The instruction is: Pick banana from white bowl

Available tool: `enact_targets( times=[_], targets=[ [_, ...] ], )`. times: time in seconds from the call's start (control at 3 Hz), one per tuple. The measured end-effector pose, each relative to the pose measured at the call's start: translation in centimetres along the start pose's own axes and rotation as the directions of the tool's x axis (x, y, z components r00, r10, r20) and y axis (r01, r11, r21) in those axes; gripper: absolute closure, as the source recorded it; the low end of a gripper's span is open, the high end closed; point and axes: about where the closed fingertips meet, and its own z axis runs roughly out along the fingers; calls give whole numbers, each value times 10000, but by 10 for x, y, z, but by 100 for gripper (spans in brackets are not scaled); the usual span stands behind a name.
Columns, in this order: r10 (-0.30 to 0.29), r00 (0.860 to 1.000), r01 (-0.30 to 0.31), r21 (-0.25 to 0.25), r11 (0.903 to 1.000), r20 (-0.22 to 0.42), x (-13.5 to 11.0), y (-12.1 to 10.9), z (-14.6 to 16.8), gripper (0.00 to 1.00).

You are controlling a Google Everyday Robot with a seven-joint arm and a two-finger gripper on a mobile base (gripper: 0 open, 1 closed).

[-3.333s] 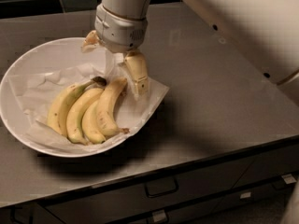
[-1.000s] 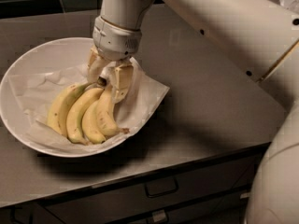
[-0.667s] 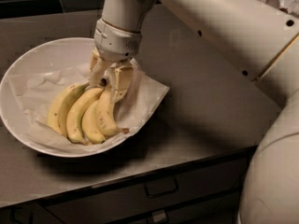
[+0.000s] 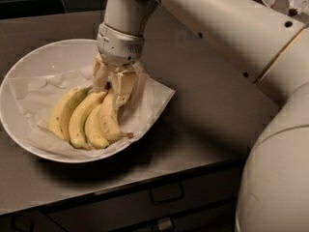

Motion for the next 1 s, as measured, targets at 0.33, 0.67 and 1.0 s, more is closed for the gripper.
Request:
enact_targets(
  times=[0.33, 0.67, 1.0],
  targets=[
    [82, 10000, -81, -148, 9999, 25, -2, 1, 2, 50],
    [168, 9998, -166, -238, 9996, 59, -3, 4, 5, 51],
    [199, 9998, -196, -297, 9994, 93, -3, 4, 8, 52]
  ],
)
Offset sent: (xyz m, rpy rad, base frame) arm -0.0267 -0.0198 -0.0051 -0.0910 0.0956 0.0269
